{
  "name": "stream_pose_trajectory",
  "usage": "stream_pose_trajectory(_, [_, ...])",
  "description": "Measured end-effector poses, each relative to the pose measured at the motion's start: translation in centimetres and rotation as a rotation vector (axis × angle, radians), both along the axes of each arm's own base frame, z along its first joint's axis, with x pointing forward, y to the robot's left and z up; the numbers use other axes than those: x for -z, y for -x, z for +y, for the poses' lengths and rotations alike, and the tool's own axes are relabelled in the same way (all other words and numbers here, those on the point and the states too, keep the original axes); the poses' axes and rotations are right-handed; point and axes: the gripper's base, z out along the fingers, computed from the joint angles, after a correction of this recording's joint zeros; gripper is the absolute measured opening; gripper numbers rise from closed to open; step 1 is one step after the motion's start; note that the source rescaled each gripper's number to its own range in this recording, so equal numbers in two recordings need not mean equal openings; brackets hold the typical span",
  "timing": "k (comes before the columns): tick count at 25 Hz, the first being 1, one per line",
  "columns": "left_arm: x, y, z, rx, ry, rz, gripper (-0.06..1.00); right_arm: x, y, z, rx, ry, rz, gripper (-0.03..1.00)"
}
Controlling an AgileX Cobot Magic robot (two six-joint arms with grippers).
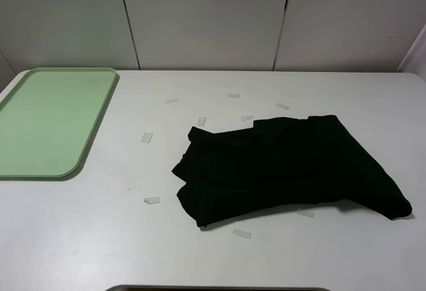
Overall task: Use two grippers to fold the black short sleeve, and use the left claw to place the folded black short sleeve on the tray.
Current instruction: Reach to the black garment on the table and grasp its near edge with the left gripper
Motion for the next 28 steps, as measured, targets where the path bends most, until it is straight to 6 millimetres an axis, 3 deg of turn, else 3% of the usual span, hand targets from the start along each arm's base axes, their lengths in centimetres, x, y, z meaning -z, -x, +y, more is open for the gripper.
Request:
stream_pose_trajectory(22, [0.0,0.0,0.0,0.001,0.001,-0.004,0.66,0.0,0.0,0.0,0.0,0.0,0.0,1.0])
stream_pose_trajectory(28, [-1.3,-0.8,-0.2,0.021,0.001,-0.166,0.66,0.0,0.0,0.0,0.0,0.0,0.0,1.0])
